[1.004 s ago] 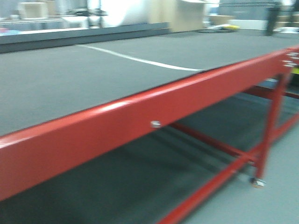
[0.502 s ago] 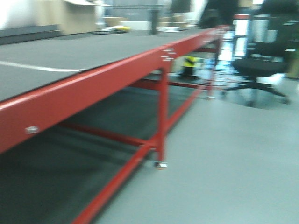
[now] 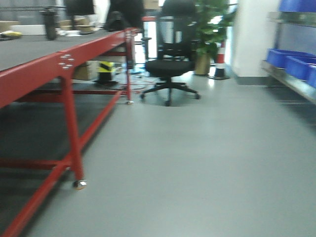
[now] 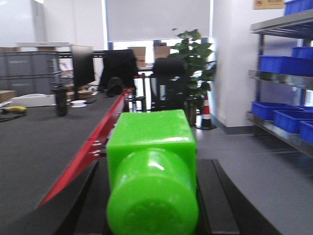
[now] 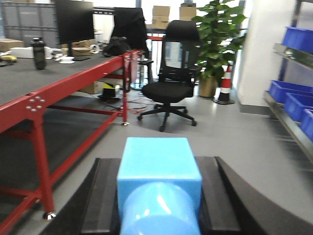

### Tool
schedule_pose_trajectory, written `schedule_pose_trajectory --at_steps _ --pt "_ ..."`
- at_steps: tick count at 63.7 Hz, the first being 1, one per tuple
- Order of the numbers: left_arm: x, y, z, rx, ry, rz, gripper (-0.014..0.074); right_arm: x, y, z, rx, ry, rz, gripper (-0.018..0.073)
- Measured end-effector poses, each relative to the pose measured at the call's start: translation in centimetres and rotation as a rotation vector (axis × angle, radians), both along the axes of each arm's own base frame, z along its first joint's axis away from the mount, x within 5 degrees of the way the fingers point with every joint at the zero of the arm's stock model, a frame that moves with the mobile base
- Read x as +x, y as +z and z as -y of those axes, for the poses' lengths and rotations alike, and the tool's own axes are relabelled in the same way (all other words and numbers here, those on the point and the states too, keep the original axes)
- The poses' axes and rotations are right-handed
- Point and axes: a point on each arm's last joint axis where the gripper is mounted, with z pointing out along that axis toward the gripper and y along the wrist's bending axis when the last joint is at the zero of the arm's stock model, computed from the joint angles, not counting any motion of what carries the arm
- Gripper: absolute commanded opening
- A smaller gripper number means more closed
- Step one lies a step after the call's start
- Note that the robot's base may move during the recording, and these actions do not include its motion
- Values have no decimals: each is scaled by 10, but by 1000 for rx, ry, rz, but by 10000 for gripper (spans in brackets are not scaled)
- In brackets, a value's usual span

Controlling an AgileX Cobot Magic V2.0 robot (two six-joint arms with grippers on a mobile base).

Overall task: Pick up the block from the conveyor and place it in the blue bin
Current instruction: 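Drive the base away from the conveyor holding both blocks, then drive toward the metal shelves of blue bins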

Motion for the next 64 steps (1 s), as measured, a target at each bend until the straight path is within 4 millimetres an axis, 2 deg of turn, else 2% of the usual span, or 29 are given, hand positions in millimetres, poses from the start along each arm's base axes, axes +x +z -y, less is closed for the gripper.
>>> schedule_pose_trajectory --at_steps 64 --pt "0 0 0 0 0 0 -111 0 0 0 0 0 0 -162"
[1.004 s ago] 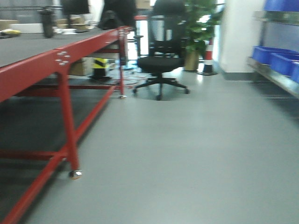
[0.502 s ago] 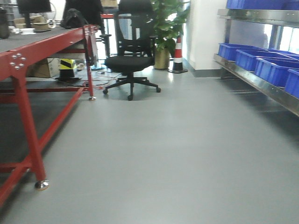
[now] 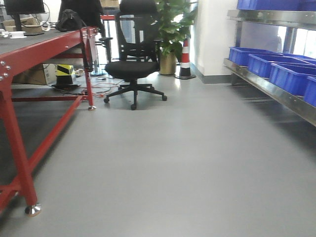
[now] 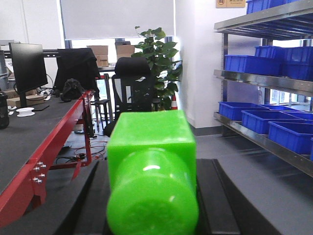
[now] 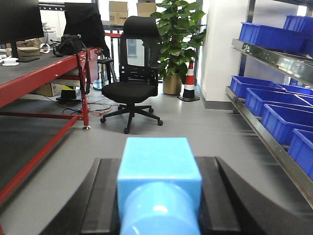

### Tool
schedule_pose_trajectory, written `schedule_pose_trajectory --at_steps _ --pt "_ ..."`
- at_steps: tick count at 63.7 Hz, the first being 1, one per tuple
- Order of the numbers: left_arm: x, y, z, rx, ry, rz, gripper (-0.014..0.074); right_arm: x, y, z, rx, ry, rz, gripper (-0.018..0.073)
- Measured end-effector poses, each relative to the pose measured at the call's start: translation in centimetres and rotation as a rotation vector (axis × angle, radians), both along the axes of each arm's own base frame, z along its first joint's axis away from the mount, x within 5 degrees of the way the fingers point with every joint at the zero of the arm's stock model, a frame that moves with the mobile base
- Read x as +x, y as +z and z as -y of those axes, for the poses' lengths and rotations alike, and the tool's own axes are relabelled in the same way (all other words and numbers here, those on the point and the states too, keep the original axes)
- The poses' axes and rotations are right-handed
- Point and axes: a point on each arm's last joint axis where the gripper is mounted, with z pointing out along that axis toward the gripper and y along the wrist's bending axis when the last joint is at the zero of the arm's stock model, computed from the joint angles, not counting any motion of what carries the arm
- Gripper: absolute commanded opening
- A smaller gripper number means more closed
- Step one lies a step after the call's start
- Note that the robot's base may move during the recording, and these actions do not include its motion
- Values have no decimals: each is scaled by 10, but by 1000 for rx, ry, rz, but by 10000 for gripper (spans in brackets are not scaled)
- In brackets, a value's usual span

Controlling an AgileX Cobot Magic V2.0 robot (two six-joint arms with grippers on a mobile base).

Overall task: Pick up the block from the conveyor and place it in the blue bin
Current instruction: 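Drive toward the metal shelves of blue bins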

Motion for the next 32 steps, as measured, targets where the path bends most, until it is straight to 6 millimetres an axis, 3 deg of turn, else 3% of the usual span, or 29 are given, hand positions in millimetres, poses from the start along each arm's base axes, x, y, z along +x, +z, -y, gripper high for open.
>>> schedule_pose_trajectory --at_steps 32 --pt "0 0 0 0 0 0 -111 0 0 0 0 0 0 -162"
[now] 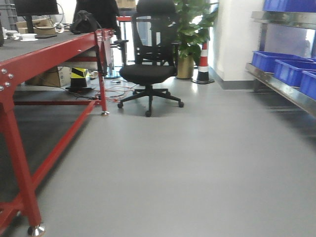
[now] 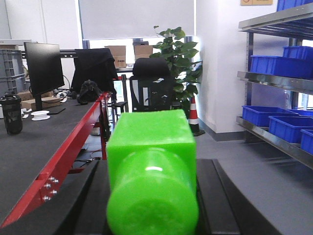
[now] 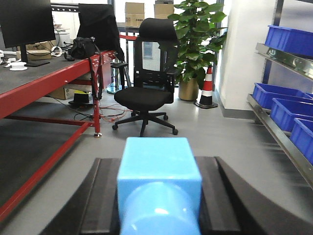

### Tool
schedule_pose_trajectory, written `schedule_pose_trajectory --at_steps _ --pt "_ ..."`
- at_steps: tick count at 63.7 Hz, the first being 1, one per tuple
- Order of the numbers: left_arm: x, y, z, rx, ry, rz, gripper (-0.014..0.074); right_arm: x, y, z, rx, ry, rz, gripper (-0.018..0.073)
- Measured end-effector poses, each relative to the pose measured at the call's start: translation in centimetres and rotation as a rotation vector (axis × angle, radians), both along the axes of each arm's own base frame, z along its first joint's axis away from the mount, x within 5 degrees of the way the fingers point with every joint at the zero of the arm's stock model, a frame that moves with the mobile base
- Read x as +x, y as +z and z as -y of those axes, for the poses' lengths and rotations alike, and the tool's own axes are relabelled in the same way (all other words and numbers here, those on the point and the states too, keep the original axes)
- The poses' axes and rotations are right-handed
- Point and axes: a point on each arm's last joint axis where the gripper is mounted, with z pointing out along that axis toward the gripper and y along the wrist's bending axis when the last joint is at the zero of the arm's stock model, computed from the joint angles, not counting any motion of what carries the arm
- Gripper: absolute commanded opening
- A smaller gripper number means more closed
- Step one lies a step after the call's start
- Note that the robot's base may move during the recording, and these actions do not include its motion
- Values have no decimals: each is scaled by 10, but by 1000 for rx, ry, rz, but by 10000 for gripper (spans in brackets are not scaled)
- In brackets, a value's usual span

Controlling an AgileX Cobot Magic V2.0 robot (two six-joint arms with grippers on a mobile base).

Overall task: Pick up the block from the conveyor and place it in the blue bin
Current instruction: 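Drive toward the metal shelves of blue bins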

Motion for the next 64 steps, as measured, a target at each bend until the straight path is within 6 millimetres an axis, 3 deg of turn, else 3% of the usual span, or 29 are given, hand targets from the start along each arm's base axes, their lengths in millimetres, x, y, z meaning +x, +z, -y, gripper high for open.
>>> schedule_pose_trajectory --at_steps 64 --pt "0 0 0 0 0 0 -111 0 0 0 0 0 0 -162"
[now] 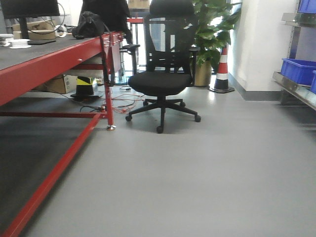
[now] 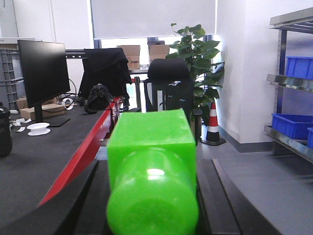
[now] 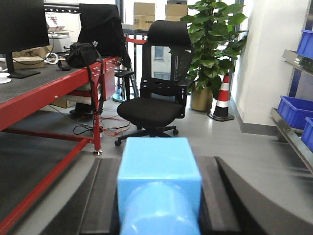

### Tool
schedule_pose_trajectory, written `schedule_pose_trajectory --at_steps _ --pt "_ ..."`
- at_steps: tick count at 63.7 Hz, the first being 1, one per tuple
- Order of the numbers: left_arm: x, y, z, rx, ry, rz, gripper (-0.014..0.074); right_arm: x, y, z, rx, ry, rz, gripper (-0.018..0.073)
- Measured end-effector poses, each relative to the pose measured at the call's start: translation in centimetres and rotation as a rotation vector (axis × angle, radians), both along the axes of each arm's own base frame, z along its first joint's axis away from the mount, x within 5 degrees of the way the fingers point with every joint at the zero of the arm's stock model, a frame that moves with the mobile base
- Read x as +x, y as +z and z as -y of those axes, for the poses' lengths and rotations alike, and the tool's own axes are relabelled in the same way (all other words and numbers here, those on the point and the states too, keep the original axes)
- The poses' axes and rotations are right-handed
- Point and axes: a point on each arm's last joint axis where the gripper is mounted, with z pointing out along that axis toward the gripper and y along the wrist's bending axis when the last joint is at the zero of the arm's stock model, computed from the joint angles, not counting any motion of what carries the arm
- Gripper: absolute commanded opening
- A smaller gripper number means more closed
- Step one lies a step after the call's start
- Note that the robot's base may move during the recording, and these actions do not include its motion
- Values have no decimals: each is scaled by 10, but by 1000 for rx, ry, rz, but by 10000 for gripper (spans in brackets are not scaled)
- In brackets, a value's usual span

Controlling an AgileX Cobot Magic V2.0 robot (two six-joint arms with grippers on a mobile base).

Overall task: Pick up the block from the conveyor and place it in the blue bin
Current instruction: 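Drive toward the metal shelves of blue bins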

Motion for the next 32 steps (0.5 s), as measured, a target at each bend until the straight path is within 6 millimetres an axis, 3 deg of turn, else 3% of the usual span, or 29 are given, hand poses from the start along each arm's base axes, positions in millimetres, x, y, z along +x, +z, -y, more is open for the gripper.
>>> schedule_pose_trajectory --at_steps 32 --pt "0 0 0 0 0 0 -111 0 0 0 0 0 0 -162"
